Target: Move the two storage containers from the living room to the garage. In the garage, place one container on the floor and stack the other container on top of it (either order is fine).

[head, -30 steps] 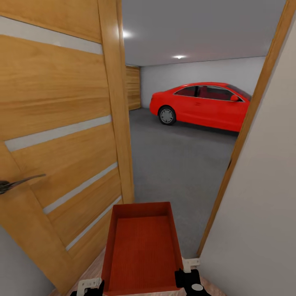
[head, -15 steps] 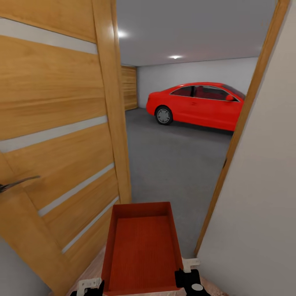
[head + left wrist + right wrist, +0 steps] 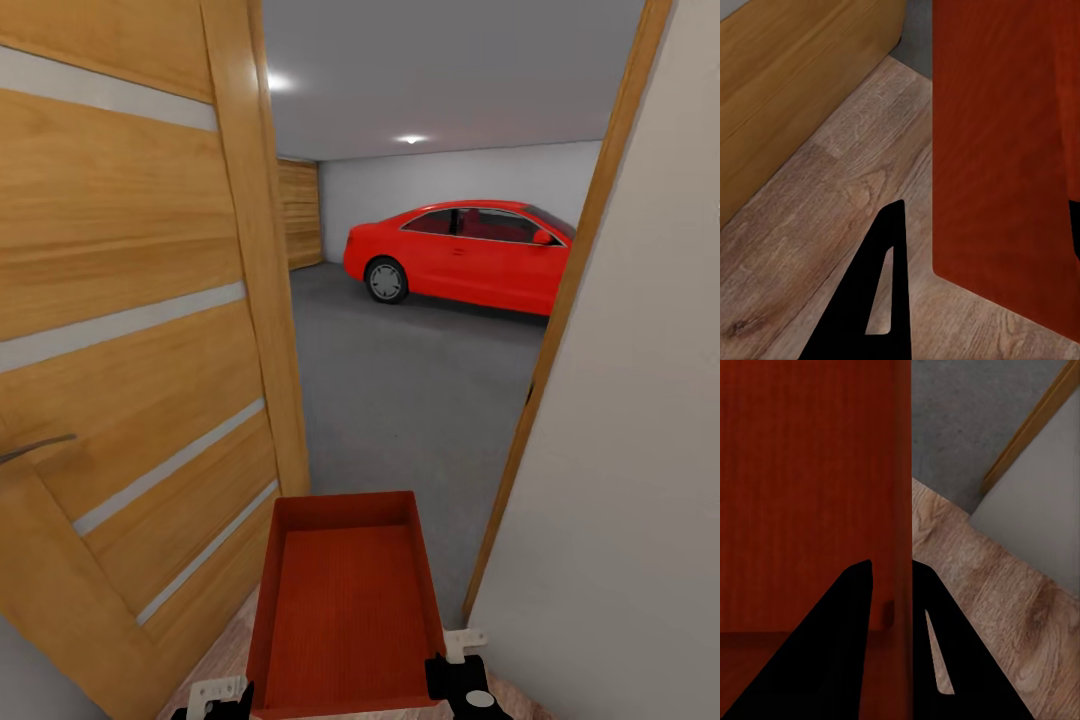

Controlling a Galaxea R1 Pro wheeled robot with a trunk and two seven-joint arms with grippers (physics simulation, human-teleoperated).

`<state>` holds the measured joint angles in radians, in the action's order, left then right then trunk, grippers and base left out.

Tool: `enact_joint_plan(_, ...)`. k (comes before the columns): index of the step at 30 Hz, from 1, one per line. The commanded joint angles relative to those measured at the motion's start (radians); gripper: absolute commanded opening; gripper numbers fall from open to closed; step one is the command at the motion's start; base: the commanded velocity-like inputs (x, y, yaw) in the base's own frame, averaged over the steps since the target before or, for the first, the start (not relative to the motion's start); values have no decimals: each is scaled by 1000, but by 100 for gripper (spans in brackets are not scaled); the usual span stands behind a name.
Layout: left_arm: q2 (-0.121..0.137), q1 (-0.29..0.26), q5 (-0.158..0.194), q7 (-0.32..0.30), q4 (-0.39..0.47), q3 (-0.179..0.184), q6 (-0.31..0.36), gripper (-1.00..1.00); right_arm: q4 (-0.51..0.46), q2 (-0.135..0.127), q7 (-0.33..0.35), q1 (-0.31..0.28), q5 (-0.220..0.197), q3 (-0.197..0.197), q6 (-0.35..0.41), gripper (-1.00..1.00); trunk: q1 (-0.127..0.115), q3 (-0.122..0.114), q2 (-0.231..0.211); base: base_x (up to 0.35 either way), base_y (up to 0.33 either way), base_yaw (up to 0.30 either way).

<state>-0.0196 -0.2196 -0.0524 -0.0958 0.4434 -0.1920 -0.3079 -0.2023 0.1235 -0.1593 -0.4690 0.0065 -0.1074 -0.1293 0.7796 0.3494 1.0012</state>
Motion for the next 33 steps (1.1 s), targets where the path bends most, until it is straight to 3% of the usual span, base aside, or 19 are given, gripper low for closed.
enact_joint_plan(1,13,0,0,1,-2,-18,0,-100,-5,-1,-9,-2,1,46,-3,-100,0,1,1,0,0,-5)
enact_joint_plan(33,13,0,0,1,-2,-18,0,-100,-5,-1,-9,-2,0,46,-3,-100,0,1,1,45,39,0)
